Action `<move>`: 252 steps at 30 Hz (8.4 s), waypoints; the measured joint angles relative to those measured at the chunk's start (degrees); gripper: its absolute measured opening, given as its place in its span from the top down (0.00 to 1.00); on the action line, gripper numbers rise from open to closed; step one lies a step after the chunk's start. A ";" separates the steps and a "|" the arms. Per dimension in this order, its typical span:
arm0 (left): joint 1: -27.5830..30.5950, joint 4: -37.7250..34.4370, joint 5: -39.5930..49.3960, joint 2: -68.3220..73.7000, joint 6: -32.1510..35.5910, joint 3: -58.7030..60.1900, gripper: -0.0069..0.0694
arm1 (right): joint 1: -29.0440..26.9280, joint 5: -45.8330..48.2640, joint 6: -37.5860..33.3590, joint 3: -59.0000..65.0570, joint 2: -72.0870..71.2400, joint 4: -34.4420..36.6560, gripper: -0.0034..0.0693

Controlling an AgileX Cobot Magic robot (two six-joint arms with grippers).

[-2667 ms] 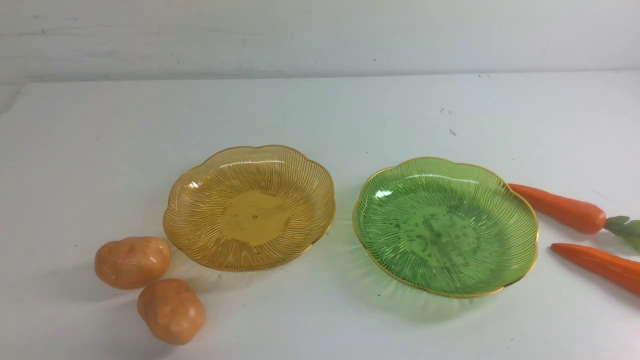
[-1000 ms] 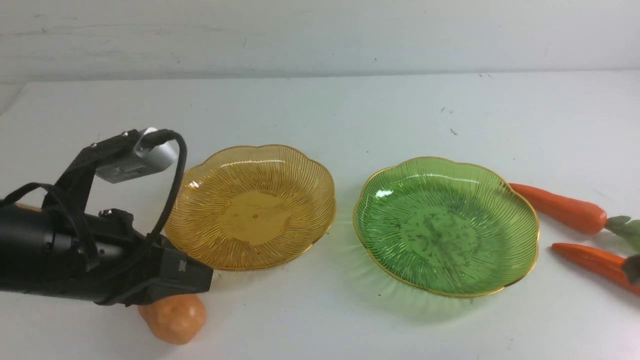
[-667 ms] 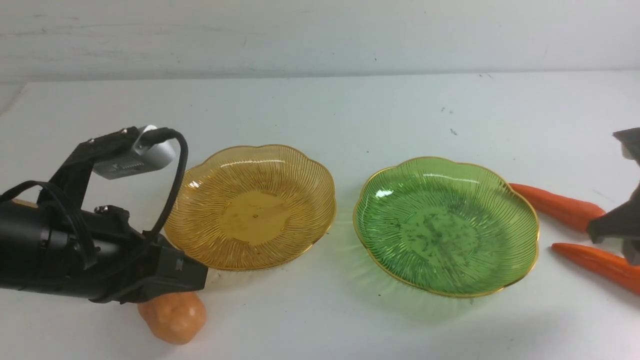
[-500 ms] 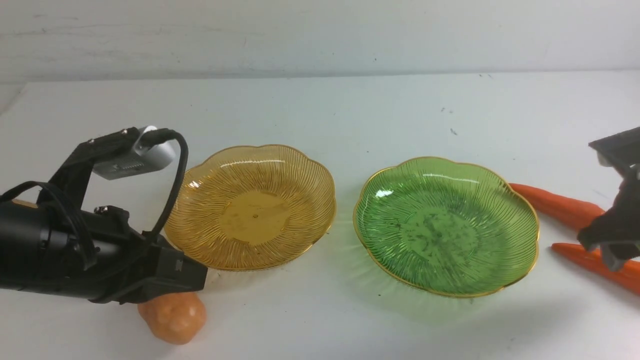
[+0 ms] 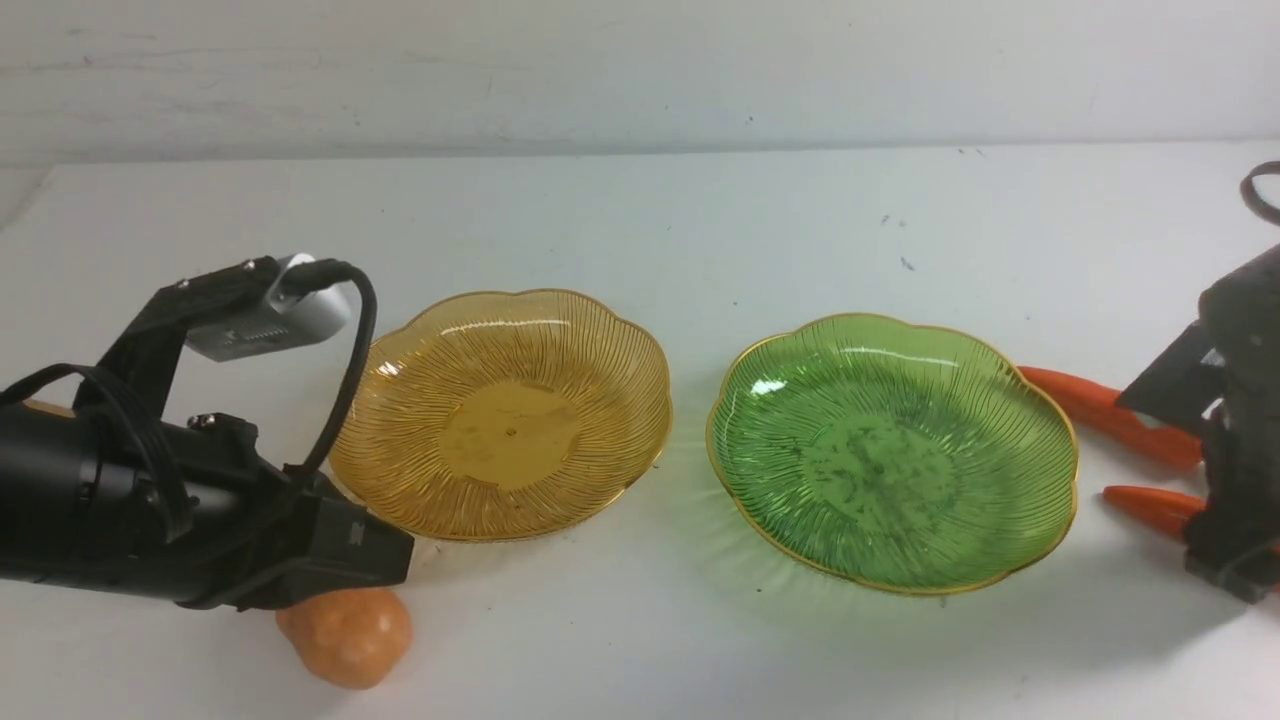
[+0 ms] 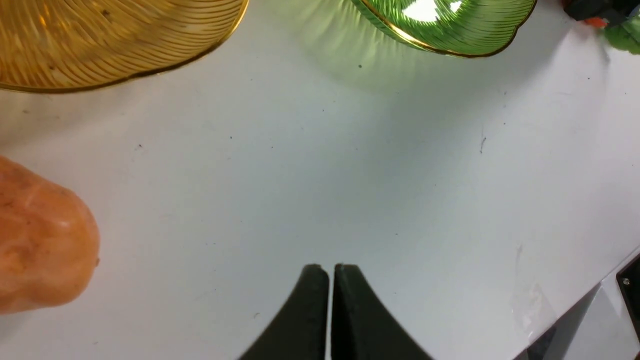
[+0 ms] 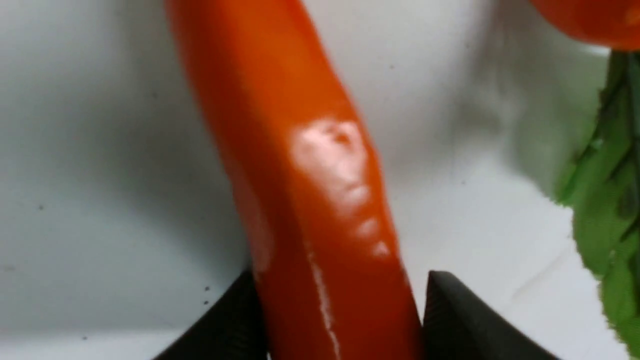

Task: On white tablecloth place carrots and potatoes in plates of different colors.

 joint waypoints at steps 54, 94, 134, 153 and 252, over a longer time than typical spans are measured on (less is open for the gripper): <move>0.00 0.11 0.04 0.00 -0.06 0.00 0.91 | 6.00 9.38 1.23 -32.60 0.77 19.87 0.78; 0.00 0.87 -2.91 0.00 -1.17 -0.95 0.91 | -2.06 10.88 2.60 -38.73 1.63 40.74 0.54; 8.25 31.66 2.92 12.85 -9.80 -12.58 0.67 | 8.54 11.80 6.08 1.78 -36.76 34.09 0.97; 8.25 32.34 -15.51 29.03 33.83 -12.67 0.16 | 8.54 9.22 5.91 2.19 -36.76 36.27 0.97; -0.32 26.54 13.38 13.01 -4.57 -12.53 0.91 | 8.54 8.07 4.83 2.25 -36.76 39.16 0.97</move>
